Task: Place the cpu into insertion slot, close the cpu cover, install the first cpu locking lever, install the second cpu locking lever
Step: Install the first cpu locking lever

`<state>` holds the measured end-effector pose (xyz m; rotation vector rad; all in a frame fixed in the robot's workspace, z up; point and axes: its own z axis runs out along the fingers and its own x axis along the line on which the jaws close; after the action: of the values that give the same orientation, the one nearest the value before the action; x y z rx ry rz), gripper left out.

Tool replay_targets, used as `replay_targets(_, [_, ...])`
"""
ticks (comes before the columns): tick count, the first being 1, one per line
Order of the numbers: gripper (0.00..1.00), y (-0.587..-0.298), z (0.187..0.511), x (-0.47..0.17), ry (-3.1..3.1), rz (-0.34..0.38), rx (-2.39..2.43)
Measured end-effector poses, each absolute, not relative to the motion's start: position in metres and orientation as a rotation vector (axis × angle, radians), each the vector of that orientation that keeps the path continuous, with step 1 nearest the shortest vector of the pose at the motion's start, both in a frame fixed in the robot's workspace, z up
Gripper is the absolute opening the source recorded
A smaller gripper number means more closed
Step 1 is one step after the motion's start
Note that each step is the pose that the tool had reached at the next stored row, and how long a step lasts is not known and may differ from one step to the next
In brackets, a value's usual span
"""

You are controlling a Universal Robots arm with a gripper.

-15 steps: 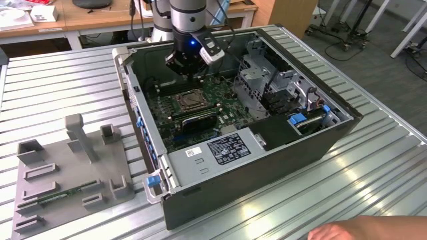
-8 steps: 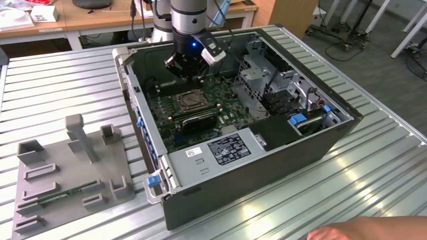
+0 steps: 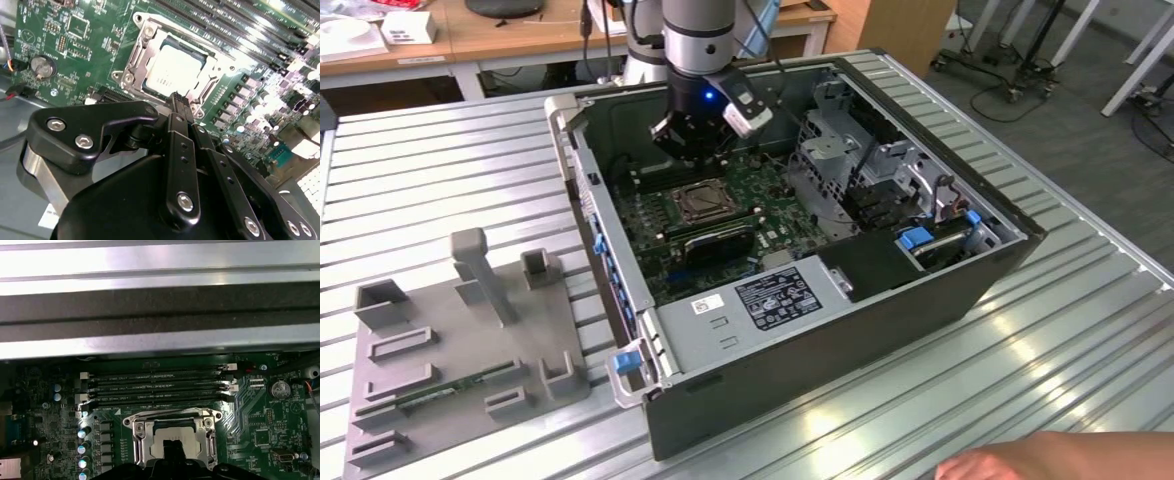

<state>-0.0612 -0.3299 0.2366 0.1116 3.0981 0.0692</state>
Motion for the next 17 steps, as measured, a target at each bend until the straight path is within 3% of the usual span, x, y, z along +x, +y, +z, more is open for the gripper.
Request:
replay_targets(12, [0.11, -0.3344, 0.2331, -0.0549, 3.104, -0.039, 0.11])
replay_targets(17, [0.11, -0.3345, 0.2328, -0.0548, 3.104, -0.041, 0.109])
